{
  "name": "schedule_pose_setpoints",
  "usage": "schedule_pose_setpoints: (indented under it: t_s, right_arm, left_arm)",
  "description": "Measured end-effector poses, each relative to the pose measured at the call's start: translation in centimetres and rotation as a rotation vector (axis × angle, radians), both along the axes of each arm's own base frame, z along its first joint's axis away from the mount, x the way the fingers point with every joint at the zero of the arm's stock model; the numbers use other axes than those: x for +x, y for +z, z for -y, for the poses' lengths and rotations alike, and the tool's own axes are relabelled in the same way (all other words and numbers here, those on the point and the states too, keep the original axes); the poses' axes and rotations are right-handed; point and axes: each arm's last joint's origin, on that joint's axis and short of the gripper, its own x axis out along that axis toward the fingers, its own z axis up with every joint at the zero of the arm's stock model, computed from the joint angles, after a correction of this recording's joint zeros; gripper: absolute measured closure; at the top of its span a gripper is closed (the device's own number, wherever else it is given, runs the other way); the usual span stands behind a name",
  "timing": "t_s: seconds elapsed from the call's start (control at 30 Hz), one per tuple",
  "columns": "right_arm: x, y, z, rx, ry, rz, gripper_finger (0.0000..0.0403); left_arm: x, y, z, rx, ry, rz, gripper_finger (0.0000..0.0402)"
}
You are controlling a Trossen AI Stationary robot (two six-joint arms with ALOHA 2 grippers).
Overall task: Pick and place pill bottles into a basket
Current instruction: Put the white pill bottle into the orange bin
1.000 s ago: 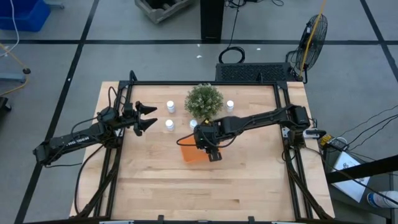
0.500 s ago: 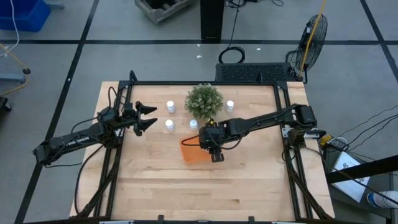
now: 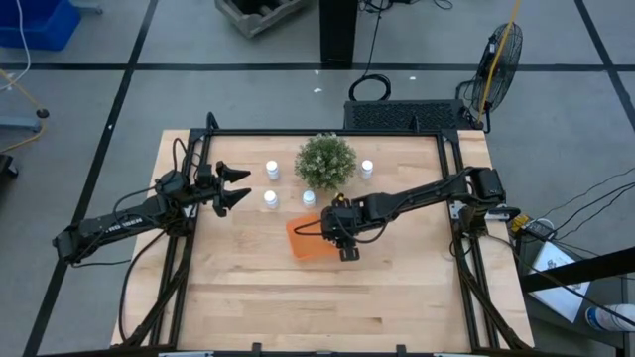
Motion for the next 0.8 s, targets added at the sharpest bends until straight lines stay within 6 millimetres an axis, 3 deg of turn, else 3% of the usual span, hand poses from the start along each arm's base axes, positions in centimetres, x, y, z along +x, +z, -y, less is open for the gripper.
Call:
schedule_pose_setpoints:
  t_s: [0.47, 0.67, 0.8]
  right_arm:
    - [-0.4, -1.0, 0.0, 0.029, -0.003, 0.008, 0.0246]
    - [-1.2, 0.8, 0.2, 0.013, -0.039, 0.039, 0.0117]
    - [-2.2, 3.7, 0.6, -0.057, -0.051, 0.120, 0.0090]
  left_arm:
    - [0.0, 0.0, 0.0, 0.000, 0.000, 0.000, 0.0053]
    - [0.0, 0.0, 0.0, 0.000, 0.000, 0.000, 0.0053]
    - [0.0, 0.0, 0.0, 0.010, 0.002, -0.002, 0.0053]
